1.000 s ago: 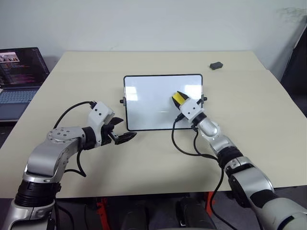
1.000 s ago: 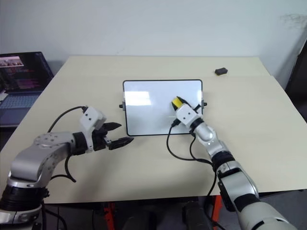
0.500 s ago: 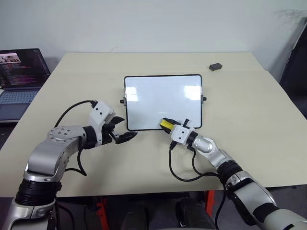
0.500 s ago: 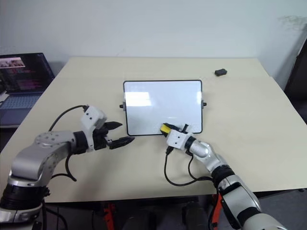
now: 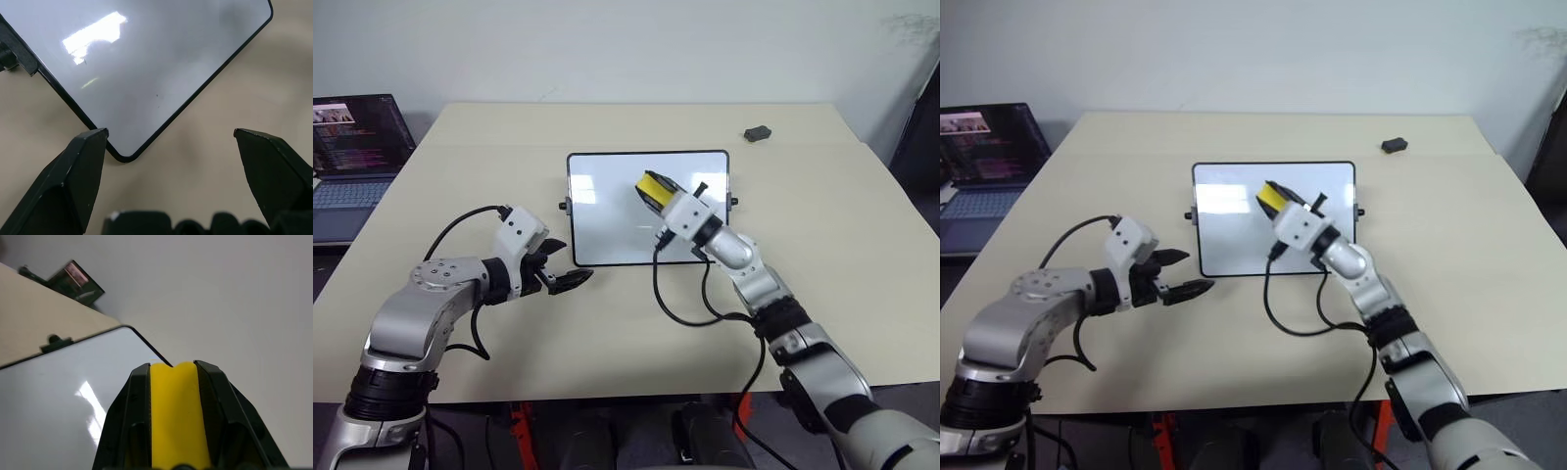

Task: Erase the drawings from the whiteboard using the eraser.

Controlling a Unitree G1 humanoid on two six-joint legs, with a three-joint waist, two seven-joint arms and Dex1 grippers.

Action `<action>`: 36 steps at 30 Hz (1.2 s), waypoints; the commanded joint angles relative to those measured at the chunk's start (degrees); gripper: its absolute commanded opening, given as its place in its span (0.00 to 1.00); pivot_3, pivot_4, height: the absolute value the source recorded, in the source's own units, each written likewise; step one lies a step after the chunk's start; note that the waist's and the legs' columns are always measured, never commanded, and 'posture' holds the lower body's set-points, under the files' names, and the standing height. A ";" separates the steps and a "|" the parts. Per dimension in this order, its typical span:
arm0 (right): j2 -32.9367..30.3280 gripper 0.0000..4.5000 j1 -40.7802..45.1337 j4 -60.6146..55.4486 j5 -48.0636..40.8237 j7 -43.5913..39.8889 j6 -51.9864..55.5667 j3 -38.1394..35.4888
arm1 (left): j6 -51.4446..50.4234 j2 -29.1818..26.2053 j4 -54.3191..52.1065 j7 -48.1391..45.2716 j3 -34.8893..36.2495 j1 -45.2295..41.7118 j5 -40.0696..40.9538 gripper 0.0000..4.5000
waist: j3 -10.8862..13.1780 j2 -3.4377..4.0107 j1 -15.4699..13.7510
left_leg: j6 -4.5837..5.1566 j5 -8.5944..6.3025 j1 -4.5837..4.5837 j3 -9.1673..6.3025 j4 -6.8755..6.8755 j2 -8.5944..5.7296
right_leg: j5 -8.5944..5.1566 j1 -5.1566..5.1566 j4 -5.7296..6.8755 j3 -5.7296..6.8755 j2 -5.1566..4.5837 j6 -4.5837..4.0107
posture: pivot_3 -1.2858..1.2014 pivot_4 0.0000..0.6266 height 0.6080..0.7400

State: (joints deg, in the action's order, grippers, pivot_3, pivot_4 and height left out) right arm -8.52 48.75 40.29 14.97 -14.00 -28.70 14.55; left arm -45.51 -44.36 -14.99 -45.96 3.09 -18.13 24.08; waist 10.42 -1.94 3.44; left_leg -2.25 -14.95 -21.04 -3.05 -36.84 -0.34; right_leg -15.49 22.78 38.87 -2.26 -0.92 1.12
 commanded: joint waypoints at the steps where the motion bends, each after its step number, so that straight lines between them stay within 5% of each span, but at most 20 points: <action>1: 2.49 0.22 5.26 8.24 1.30 3.00 0.65 -0.02 | 1.20 -0.80 -0.60 -0.52 0.38 -0.54 -0.17 1.00 | 0.00 0.00 -0.04 | 0.00 0.00 -0.01 0.01 0.02 0.00 | 0.00 0.03 0.00 0.00 0.00 0.00 | 0.52 0.24 1.00; 11: 5.48 0.22 1.03 17.19 1.28 -5.11 -1.48 3.22 | 0.74 -0.45 -1.53 0.07 0.68 0.04 0.16 1.00 | -0.01 -0.01 -0.10 | -0.01 0.00 -0.76 -0.03 -0.04 -0.01 | 0.01 0.72 0.00 0.04 -0.04 -0.01 | 0.52 0.24 1.00; 21: 2.83 0.22 -4.96 11.57 0.29 -10.97 -5.18 2.91 | 0.95 -0.13 -1.37 0.27 0.54 0.01 0.26 1.00 | 0.00 0.00 -0.13 | 0.03 0.03 0.41 -0.09 -0.07 -0.02 | -0.07 -0.48 -0.02 0.09 -0.02 0.12 | 0.52 0.24 1.00; 26: 2.13 0.22 -9.89 -5.26 -5.78 -14.59 -1.33 0.58 | 1.97 -0.12 -1.99 -0.88 -0.13 0.50 0.39 1.00 | 0.01 0.02 -0.18 | 0.02 0.02 0.23 -0.11 -0.06 -0.02 | -0.01 -0.35 -0.04 0.09 -0.02 0.01 | 0.52 0.24 1.00; 36: -1.97 0.22 -33.88 -54.85 -17.02 -13.48 29.96 -5.20 | 6.67 1.33 -6.63 -4.49 -1.74 -0.58 2.43 1.00 | 0.01 0.02 -1.42 | -0.04 -0.02 -0.93 -0.21 -0.07 -0.02 | -0.02 0.75 -0.07 0.16 -0.08 0.03 | 0.52 0.24 1.00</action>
State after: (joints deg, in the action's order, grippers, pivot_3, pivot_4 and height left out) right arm -11.08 16.10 -6.28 1.69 -30.01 -4.56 13.01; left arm -40.35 -43.14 -18.77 -49.39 1.36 -18.01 25.19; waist 10.42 -1.92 2.02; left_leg -2.30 -14.97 -21.98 -3.25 -36.92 -0.36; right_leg -15.52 23.54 38.81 -2.10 -1.00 1.15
